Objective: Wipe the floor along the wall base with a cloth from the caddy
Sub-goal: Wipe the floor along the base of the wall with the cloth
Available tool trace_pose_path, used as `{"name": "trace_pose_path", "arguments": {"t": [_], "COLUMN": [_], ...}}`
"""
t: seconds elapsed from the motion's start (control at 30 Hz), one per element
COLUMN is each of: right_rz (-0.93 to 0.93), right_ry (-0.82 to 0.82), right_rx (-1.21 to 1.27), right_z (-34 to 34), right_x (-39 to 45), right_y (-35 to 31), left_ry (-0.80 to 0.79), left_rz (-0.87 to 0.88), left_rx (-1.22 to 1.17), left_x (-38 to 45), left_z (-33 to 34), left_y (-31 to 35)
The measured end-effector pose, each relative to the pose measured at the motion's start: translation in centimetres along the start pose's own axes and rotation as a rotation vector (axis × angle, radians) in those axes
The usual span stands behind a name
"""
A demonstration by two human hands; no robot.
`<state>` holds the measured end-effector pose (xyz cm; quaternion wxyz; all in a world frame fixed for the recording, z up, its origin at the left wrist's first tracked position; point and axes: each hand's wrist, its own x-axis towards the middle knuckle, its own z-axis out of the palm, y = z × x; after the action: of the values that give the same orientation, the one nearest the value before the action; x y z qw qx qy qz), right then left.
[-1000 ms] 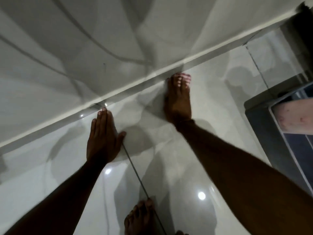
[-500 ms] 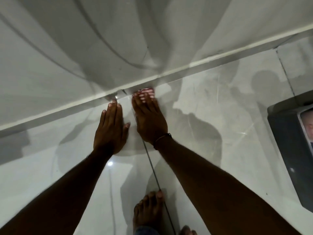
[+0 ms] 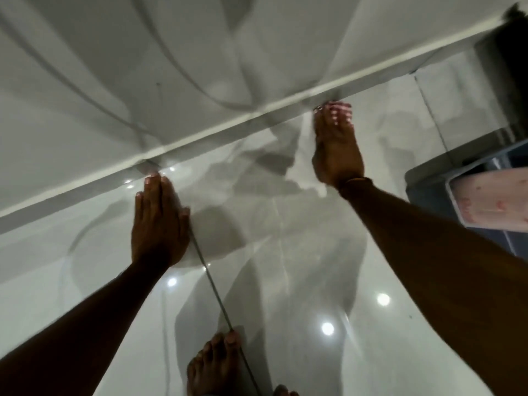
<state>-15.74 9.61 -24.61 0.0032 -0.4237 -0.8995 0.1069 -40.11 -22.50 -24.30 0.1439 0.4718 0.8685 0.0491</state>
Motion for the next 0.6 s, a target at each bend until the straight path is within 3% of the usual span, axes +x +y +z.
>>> {"name": "trace_pose_path", "arguments": {"t": [0.13, 0.3, 0.47, 0.6], "right_rz": [0.127, 0.357, 0.340, 0.237], "right_ry": [0.056, 0.091, 0.102, 0.129], "right_rx": [0.066, 0.061, -0.015, 0.090], "right_z": [-2.9, -4.2, -3.9, -2.1], "right_x": [2.6, 5.7, 5.4, 2.6], "right_y": [8.0, 12.9, 12.1, 5.7], "left_ry": [0.030, 0.047, 0.033, 0.010], "left_rz": [-0.005, -0.005, 0.005, 0.011], "left_rx": [-0.010, -0.017, -0.004, -0.004], "left_x": [-0.3, 0.3, 0.4, 0.6], "left_z": [0.4, 0.8, 0.6, 0.4], "left_y": [-0.2, 0.0, 0.0, -0.2]}}
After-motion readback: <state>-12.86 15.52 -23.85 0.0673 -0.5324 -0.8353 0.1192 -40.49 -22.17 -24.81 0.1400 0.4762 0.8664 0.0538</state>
